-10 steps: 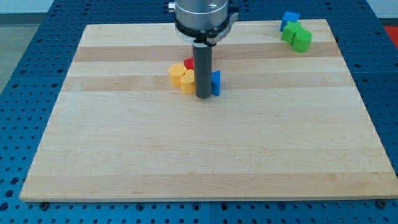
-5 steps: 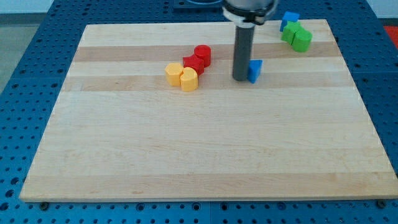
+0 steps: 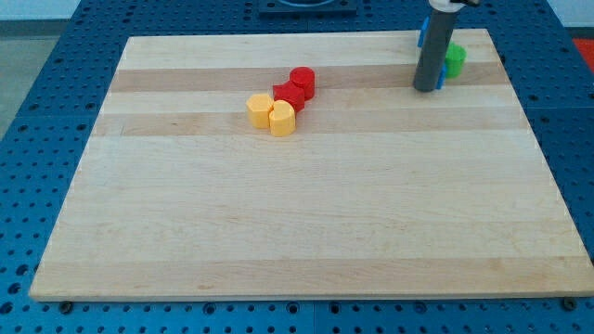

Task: Push blue triangle into green circle

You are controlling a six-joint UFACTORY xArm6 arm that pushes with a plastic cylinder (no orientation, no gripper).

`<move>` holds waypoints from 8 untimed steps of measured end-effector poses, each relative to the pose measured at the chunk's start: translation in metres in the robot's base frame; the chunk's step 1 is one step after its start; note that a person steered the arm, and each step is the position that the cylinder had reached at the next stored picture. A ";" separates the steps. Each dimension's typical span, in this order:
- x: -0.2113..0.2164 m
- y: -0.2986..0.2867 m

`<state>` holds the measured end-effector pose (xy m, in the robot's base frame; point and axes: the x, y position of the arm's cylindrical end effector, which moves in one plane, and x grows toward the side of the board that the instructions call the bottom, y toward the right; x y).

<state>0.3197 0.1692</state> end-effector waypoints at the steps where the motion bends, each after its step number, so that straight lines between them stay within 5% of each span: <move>1: -0.005 0.004; 4: -0.006 0.009; 6: -0.006 -0.050; 8: -0.031 -0.027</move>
<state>0.2890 0.1426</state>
